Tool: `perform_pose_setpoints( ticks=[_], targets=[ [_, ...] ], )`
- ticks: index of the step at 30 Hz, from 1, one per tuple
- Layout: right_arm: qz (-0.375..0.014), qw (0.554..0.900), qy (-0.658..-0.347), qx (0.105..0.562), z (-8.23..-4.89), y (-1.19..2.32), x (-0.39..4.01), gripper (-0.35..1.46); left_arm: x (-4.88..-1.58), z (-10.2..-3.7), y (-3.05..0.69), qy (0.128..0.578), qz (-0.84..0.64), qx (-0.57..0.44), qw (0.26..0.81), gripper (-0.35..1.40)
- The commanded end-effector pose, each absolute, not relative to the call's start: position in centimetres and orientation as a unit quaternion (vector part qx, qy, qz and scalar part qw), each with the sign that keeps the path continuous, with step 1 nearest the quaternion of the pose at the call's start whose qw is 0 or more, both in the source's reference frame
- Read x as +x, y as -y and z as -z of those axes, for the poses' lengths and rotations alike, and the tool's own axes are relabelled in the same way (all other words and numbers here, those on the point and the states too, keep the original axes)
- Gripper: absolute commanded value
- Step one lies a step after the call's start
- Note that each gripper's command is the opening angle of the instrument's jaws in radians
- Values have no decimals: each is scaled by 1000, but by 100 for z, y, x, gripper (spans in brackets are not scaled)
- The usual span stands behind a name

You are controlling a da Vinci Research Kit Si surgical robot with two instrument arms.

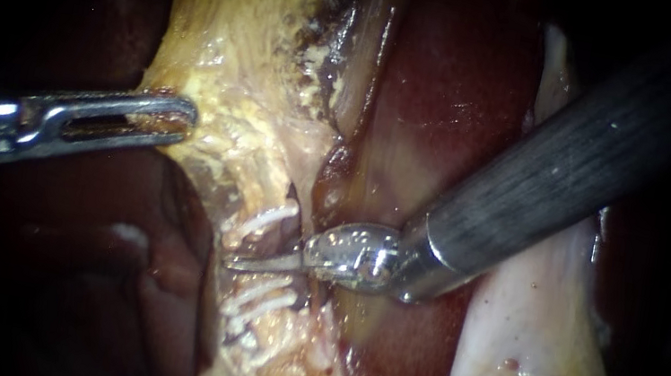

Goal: Go back from the cut left tube

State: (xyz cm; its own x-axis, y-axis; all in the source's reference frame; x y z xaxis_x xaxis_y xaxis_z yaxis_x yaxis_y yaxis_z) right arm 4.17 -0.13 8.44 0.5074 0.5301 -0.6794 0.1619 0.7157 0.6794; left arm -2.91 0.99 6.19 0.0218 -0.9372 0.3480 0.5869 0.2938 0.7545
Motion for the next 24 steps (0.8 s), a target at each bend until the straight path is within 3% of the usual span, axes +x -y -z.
perform_pose_setpoints(
  ticks=[1,5,7,12,18,24],
  targets=[
    [-119,790,-481,360,-844,14,417,-35,-291,-619,-99,423,557,207,684,-35],
    [-131,791,-479,358,-842,15,416,-35,-291,-618,-98,423,557,207,684,-35],
    [-131,791,-479,358,-841,14,416,-18,-291,-618,-98,423,557,207,684,-35],
    [-134,792,-479,353,-840,14,415,52,-291,-618,-98,423,557,207,684,-35],
    [-135,792,-480,353,-837,14,415,73,-291,-618,-98,423,557,207,684,-35],
    [-136,791,-480,353,-829,15,413,76,-290,-618,-98,423,557,207,684,-35]
  ],
)
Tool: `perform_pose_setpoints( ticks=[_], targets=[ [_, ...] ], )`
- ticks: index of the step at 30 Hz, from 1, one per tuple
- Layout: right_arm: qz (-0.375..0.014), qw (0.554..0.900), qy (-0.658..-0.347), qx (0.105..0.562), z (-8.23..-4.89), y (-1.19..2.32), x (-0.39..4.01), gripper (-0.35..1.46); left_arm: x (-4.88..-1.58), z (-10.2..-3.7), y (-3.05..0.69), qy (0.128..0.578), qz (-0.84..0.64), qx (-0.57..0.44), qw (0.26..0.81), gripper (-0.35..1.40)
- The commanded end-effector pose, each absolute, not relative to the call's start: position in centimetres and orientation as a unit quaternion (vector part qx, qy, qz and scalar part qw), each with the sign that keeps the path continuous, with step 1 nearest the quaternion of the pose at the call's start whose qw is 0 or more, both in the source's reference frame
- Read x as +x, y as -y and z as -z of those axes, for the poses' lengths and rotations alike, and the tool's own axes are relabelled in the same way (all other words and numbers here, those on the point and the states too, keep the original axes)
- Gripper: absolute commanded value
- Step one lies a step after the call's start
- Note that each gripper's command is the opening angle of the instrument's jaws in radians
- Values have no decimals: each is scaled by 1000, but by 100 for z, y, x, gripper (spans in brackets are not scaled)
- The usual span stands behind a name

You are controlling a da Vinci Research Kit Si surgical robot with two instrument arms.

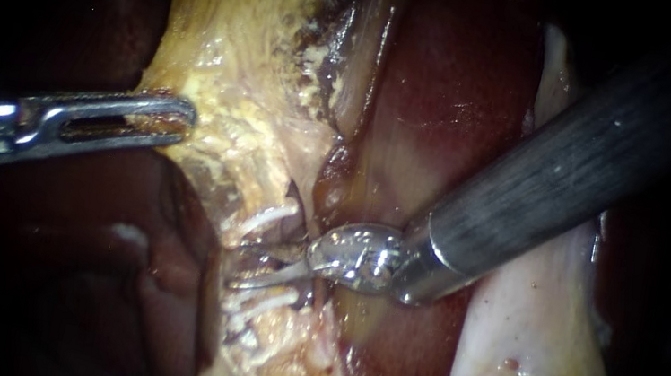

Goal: Go back from the cut left tube

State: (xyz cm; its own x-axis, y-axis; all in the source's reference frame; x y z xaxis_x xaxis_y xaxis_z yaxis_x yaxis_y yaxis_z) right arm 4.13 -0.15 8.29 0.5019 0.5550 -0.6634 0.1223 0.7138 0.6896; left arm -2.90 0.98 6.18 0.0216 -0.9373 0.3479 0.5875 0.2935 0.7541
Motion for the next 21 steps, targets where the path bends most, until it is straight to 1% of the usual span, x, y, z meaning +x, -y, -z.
perform_pose_setpoints(
  ticks=[1,5,11,15,17,21],
  targets=[
    [-136,791,-480,353,-828,15,413,76,-290,-618,-98,423,557,207,684,-35],
    [-137,790,-480,357,-820,17,406,79,-290,-619,-98,423,557,207,684,-35],
    [-118,792,-489,346,-802,17,383,89,-290,-620,-99,423,557,207,684,-35],
    [-112,795,-494,333,-786,12,360,93,-289,-621,-99,423,556,207,684,-35],
    [-112,797,-496,327,-777,7,345,93,-289,-623,-99,423,556,207,684,-35],
    [-108,802,-502,305,-761,-10,314,99,-289,-625,-100,423,556,207,685,-35]
  ],
)
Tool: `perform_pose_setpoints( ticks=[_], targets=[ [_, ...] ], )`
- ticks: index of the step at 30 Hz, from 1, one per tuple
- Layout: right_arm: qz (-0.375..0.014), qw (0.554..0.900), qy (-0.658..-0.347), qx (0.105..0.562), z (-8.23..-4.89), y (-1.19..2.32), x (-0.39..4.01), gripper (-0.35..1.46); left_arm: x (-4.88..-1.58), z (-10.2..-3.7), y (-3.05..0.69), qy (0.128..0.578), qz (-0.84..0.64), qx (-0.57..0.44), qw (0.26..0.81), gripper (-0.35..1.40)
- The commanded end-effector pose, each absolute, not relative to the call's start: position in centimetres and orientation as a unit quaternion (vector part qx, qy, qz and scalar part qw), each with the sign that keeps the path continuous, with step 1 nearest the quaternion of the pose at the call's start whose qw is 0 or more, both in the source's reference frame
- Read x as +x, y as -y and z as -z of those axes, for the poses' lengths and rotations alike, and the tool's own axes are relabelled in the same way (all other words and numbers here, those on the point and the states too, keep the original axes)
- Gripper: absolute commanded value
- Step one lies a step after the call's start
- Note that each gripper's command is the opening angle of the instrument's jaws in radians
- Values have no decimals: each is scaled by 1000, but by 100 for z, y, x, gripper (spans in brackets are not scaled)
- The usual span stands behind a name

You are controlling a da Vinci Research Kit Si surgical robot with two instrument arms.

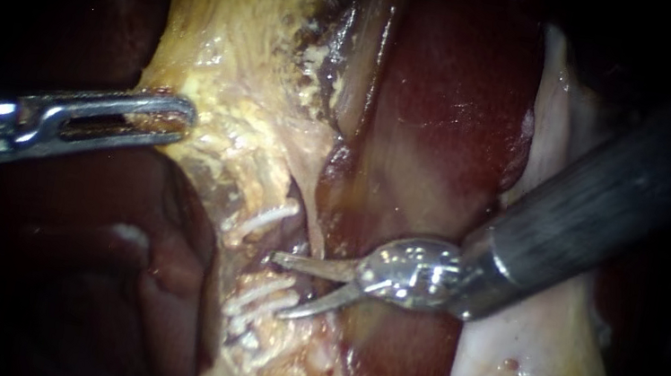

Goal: Go back from the cut left tube

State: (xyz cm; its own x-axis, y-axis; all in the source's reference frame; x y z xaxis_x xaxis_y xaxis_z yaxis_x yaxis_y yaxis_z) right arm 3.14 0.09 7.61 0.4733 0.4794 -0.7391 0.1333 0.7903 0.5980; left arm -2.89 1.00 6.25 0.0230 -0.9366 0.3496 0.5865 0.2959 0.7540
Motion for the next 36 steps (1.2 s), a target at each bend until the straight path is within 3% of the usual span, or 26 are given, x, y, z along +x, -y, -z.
perform_pose_setpoints(
  ticks=[1,11,20,36],
  targets=[
    [-107,804,-504,297,-756,-16,304,101,-289,-626,-100,423,556,207,685,-35],
    [-76,821,-518,227,-712,-59,248,121,-289,-632,-102,424,556,207,685,-35],
    [-49,822,-532,196,-700,-62,243,136,-295,-662,-111,425,555,204,685,-35],
    [-3,823,-544,162,-698,-61,249,143,-360,-706,-101,408,546,223,697,-35]
  ],
)
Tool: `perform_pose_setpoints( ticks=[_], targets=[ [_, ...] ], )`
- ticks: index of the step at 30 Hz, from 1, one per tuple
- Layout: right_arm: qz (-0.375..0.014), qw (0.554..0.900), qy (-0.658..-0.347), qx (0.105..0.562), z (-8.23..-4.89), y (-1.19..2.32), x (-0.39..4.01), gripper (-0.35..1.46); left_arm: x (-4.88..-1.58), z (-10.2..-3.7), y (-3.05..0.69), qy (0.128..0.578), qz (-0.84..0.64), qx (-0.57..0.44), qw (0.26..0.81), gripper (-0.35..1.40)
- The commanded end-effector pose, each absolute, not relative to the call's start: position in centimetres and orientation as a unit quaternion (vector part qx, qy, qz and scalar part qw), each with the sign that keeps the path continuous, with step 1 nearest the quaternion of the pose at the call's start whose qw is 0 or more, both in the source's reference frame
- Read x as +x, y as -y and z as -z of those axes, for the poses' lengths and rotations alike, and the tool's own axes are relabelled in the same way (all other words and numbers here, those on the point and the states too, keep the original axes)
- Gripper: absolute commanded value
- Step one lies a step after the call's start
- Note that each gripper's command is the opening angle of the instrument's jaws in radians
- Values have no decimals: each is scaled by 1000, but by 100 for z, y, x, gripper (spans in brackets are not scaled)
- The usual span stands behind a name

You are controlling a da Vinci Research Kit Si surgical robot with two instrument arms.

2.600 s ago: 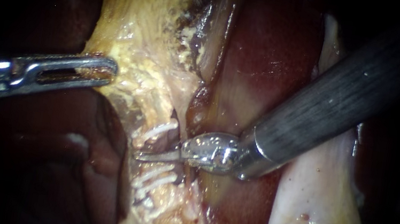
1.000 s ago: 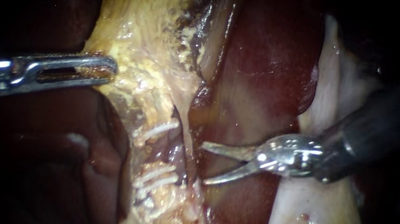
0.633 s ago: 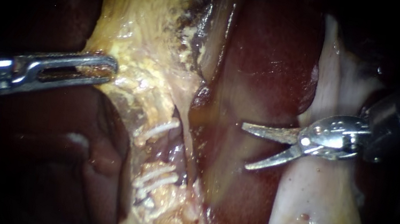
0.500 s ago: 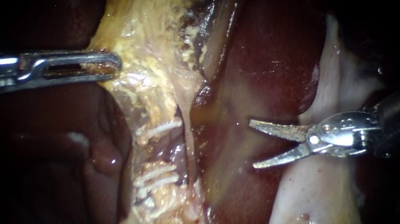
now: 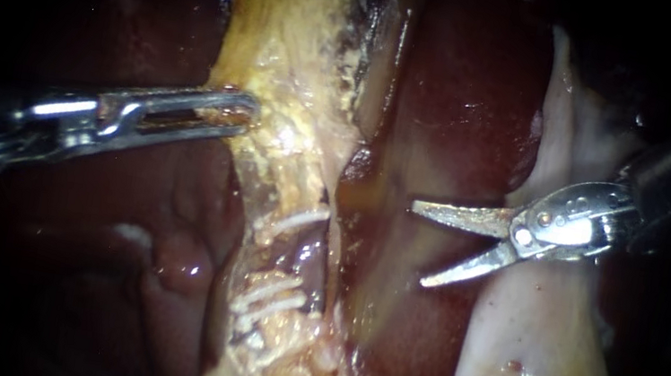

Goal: Go back from the cut left tube

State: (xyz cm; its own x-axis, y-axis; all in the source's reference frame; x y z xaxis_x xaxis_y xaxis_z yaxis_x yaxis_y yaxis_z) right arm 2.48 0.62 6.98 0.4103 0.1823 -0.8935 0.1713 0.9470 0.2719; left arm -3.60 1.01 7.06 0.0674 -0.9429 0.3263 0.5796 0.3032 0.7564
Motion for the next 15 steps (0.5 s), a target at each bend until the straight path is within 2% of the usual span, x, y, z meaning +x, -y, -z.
perform_pose_setpoints(
  ticks=[1,15],
  targets=[
    [-3,823,-544,162,-698,-61,249,143,-361,-706,-101,407,546,223,697,-35],
    [1,824,-544,159,-698,-61,251,143,-361,-703,-98,406,546,227,697,-35]
  ],
)
